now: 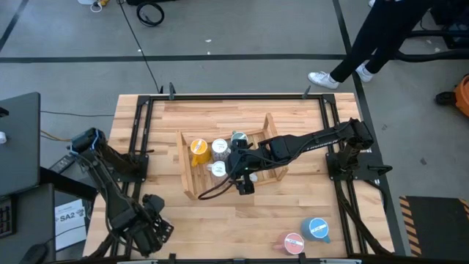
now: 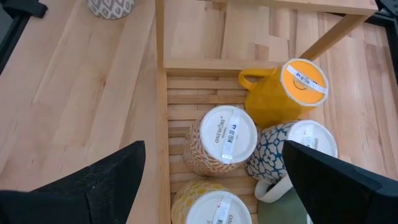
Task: Place coffee mugs
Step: Adjust the gray patterned mug
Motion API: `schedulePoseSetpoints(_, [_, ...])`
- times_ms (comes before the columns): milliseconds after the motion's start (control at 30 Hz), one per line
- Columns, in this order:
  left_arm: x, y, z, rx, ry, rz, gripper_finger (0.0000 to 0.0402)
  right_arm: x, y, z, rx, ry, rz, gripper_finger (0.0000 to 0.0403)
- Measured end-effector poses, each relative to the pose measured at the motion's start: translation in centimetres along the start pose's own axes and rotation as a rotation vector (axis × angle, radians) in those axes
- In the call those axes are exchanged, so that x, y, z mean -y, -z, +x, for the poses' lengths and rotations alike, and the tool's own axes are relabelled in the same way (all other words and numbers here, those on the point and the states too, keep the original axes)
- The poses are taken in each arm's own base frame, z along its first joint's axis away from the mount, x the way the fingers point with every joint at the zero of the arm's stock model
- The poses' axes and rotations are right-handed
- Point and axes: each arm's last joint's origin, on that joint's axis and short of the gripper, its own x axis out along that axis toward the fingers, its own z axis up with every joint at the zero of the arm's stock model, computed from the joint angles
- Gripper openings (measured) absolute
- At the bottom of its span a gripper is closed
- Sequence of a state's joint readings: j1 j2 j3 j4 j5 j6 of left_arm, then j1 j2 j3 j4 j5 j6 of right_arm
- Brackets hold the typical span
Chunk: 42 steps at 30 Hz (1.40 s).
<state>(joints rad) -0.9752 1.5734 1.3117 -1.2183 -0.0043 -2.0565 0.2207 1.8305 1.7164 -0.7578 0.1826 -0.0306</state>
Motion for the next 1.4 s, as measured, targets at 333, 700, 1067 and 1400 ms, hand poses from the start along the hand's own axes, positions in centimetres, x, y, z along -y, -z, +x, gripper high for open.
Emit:
schedulePoseSetpoints(333, [-0.4,-0.1,1.6,-0.015,-0.027,-0.003,0.0315,0.0,0.0,0.0,0.000,0.000,-0.006,0.0384])
schedulePoseSetpoints(700, [-0.5,0.2,2.4,-0.041,0.003,-0.014,0.0316,0.0,0.0,0.0,0.000,-0.002,-0.006,0.0384])
schedulePoseSetpoints(1067, [-0.5,0.2,2.5,-0.039,0.002,-0.014,0.0316,0.0,0.0,0.0,0.000,-0.002,-0.006,0.0384])
schedulePoseSetpoints(1400, [-0.4,0.2,2.6,-0.040,0.000,-0.015,0.0316,0.0,0.0,0.0,0.000,-0.002,-0.006,0.0384])
